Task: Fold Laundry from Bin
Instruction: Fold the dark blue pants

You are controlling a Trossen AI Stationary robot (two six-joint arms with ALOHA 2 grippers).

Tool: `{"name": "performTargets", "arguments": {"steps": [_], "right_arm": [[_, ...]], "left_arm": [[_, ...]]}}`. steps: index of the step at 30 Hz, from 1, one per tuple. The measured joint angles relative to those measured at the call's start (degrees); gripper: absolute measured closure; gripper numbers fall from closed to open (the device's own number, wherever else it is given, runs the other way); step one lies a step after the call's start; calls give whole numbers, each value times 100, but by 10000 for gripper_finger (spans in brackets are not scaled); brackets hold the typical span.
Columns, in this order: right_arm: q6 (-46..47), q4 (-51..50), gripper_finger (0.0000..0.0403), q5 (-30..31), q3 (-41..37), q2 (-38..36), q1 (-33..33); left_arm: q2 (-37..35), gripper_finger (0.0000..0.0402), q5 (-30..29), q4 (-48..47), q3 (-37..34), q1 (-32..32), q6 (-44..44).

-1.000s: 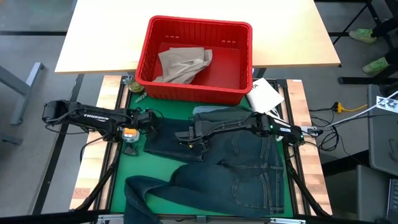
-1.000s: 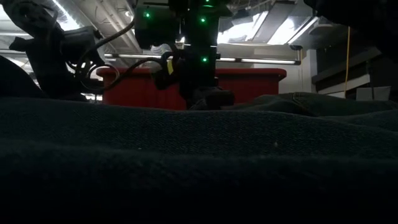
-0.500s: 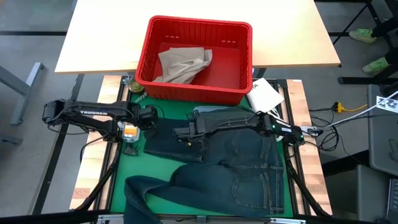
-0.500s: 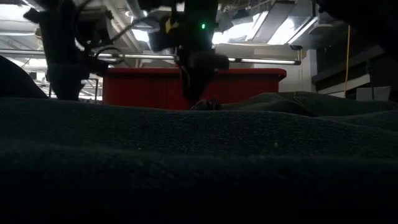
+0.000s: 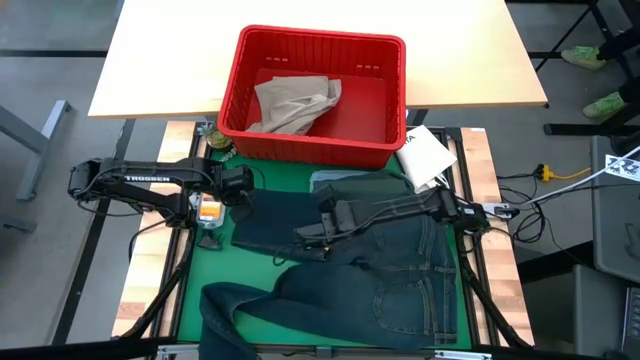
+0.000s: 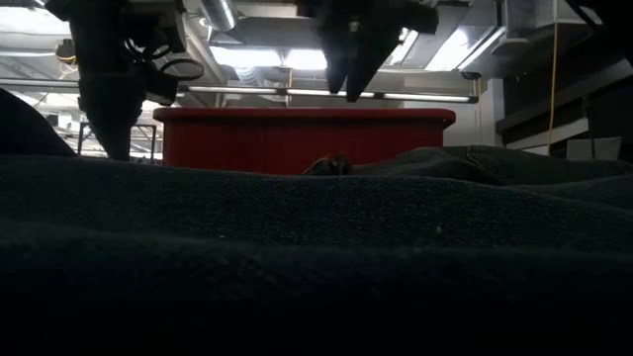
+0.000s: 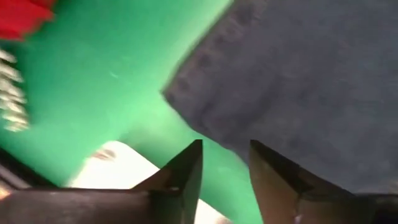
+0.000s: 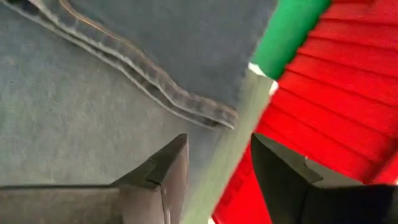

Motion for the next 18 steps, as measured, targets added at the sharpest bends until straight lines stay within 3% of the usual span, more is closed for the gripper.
{"name": "performTargets", "arguments": {"steps": [6,11,18], "right_arm": [[15,-12,228,179,-755,-676,-11],[329,-12,228,248,-1862,-1419,-11],[988,82,228,119,-3701,-2666,-65]], "left_arm": [[-2,234,863,16,-178,-4,-809],[-2,226,968,86,-607,-4,-1403],[0,226,1081,1016,-1203,-4,-1925]]}}
